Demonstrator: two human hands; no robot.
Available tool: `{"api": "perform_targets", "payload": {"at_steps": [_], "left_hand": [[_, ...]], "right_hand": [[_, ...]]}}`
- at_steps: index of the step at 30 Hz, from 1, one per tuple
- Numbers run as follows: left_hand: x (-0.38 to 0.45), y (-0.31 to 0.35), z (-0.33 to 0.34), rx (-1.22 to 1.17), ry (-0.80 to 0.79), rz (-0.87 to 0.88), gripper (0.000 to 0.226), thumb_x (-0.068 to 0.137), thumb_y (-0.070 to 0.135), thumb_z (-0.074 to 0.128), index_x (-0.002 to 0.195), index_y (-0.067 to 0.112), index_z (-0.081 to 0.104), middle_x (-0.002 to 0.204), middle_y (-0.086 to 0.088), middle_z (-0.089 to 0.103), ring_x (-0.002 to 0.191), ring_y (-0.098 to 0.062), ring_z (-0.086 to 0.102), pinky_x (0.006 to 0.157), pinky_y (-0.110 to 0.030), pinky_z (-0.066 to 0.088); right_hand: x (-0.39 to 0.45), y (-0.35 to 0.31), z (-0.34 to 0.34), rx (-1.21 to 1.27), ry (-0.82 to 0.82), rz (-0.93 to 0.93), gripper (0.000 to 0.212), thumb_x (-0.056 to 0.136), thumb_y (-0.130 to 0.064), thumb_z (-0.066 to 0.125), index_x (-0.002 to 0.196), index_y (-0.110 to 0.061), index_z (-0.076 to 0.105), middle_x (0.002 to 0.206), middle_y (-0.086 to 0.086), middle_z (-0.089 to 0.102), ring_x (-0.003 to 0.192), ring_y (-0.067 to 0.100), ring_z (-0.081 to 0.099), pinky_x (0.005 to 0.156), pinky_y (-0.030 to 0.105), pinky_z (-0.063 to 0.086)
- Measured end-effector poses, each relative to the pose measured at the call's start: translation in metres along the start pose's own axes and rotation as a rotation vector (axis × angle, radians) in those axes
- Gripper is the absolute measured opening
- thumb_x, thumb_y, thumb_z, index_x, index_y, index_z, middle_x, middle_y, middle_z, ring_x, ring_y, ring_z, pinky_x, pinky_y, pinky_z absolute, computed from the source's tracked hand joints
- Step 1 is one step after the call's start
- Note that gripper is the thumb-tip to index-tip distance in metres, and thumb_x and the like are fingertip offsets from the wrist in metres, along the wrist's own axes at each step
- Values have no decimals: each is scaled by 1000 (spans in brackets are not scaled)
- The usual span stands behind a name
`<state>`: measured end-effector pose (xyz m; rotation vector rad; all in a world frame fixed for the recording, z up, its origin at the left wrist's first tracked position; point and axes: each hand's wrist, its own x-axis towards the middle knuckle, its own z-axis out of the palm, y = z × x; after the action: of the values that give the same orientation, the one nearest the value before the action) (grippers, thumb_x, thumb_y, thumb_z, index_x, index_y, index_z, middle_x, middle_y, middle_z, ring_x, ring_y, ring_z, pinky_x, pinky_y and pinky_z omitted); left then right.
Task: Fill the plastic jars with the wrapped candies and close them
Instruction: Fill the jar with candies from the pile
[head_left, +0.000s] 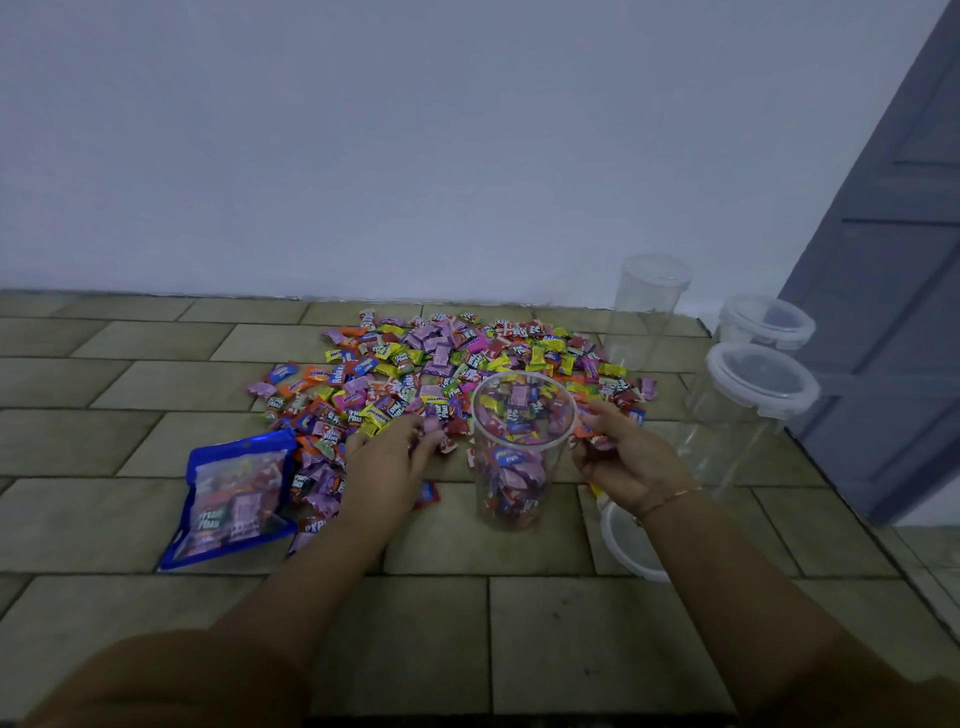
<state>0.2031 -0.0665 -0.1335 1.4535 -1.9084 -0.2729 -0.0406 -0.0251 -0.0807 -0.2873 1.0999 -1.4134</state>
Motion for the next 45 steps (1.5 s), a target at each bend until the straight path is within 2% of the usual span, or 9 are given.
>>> {"api": "perform_targets", "payload": {"at_steps": [6,10,16,21,27,32,35,38,45], "left_hand": [[24,58,-42,-778,148,-504,31,99,37,41,79,18,54,73,2,50,69,-14,48,62,-30,38],[42,82,-64,-1262,148,-672,20,93,25,45,79,13,51,60,1,43,52,-12,44,49,-25,39],[51,118,-73,-1170,3,-432,45,96,51,35,102,16,63,104,-20,64,95,-16,57,101,-41,40],[63,129,-59,-1106,12,-424,66,83,72,40,118,20,64,112,-15,61,116,-35,53,103,-50,38],[57,115,-34,-1153,-18,-537,104,51,93,44,128,25,57,136,-4,54,125,-23,50,104,-50,40],[53,118,-36,-1100,49,-560,62,89,64,41,133,21,52,131,-3,57,120,-22,54,102,-49,43],[56,113,-35,-1054,83,-510,31,93,57,41,93,31,59,93,5,61,93,-16,58,94,-45,48],[56,109,-37,-1057,94,-491,32,96,51,42,76,27,46,61,-1,52,62,-21,52,66,-35,48],[58,100,-47,-976,57,-327,20,99,42,38,81,35,43,42,-2,55,37,-11,51,40,-16,42]], "right_hand": [[-14,2,-4,337,19,101,22,91,-27,56,82,-8,56,73,11,56,66,20,47,48,23,50],[-14,-1,-4,322,-43,50,10,86,-14,60,79,-8,63,90,10,58,75,18,51,46,19,48],[-22,-18,21,220,-6,-111,17,90,5,50,95,-11,52,83,7,53,64,12,46,40,14,44],[-37,-35,54,171,-55,-292,19,90,6,50,89,-13,52,77,7,53,58,12,46,40,16,40],[-37,-23,77,86,63,-555,25,87,4,58,87,-20,58,84,6,60,67,17,56,56,28,49],[-37,0,84,-99,207,-730,23,91,-7,59,91,-30,54,82,-1,61,72,14,57,68,35,52],[-41,5,89,-151,186,-804,19,92,-8,56,98,-26,52,79,1,57,61,5,53,55,17,48],[-41,9,93,-160,196,-836,17,94,-8,54,106,-19,50,78,3,54,57,2,49,50,10,43],[-35,15,103,-289,200,-893,19,95,-16,54,113,-13,52,76,-4,53,56,-2,46,51,11,41]]}}
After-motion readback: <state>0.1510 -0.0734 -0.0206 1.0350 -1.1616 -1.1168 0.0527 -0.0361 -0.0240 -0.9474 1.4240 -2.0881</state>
